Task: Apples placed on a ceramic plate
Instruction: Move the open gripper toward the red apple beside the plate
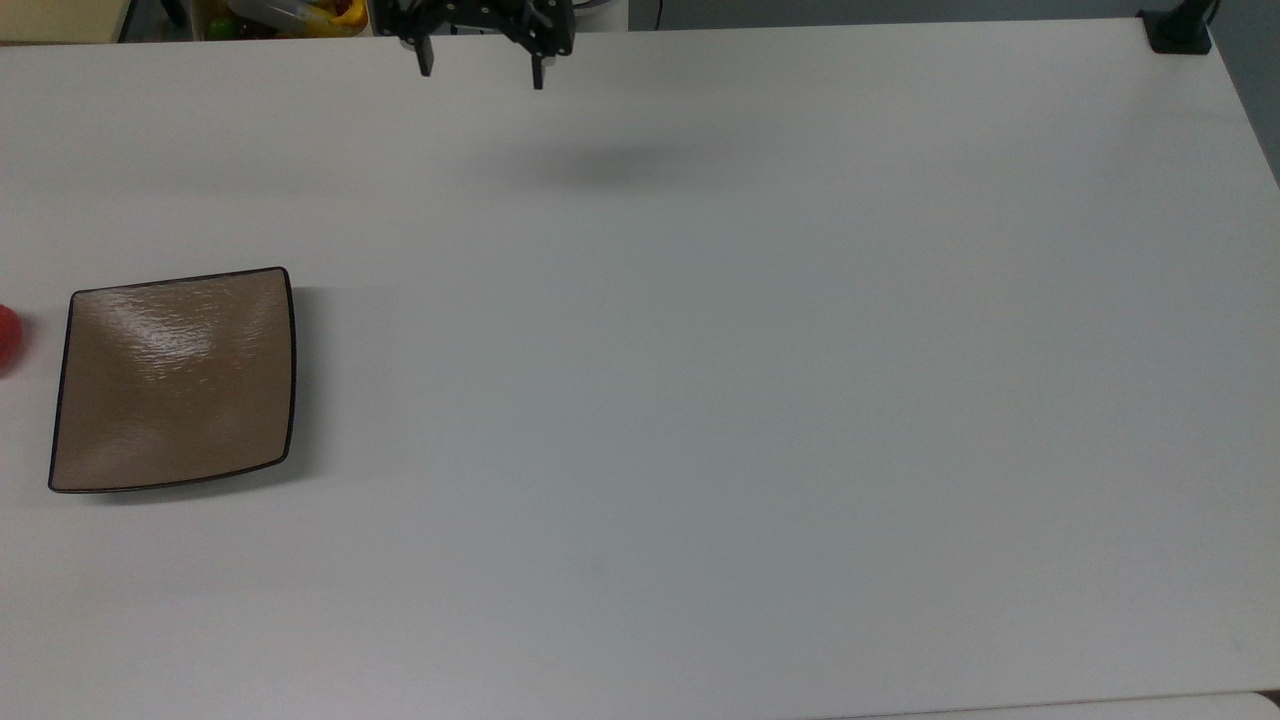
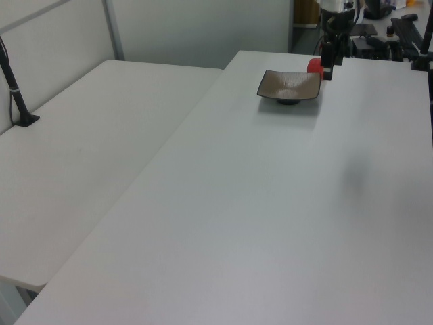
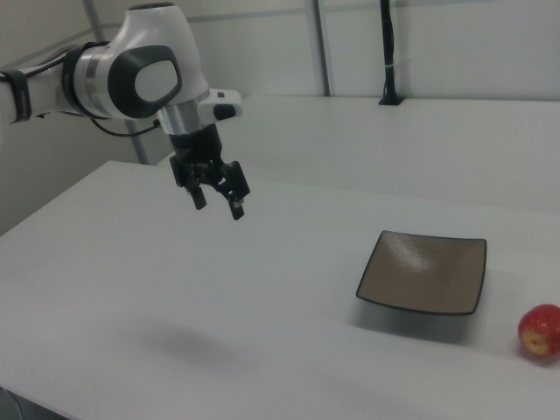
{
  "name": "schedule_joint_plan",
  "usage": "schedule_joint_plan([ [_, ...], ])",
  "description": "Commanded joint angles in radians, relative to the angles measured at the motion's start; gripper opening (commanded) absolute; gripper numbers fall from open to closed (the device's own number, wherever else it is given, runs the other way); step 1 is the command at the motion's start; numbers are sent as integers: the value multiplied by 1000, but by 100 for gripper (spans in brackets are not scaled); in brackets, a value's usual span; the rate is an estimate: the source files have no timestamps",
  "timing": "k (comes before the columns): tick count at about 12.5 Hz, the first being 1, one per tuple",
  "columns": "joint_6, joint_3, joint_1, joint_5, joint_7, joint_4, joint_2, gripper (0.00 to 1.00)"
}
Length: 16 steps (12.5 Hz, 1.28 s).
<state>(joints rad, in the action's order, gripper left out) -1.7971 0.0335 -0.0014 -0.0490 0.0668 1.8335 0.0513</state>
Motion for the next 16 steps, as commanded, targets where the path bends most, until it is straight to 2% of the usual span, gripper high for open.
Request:
schedule_joint_plan([
  [1, -103, -56, -31, -50, -68, -14, -31, 100],
  [4, -244, -96, -98, -109, -91, -28, -103, 100],
  [6, -332, -99, -178, -130, -94, -81, -180, 100],
  [7, -372, -118, -202, -137, -102, -114, -218, 100],
  [10, -482, -139, -265, -138, -107, -181, -321, 100],
  [13, -683, -142, -345, -138, -102, -195, -404, 100],
  [16, -770, -165, -405, -137, -101, -258, -500, 100],
])
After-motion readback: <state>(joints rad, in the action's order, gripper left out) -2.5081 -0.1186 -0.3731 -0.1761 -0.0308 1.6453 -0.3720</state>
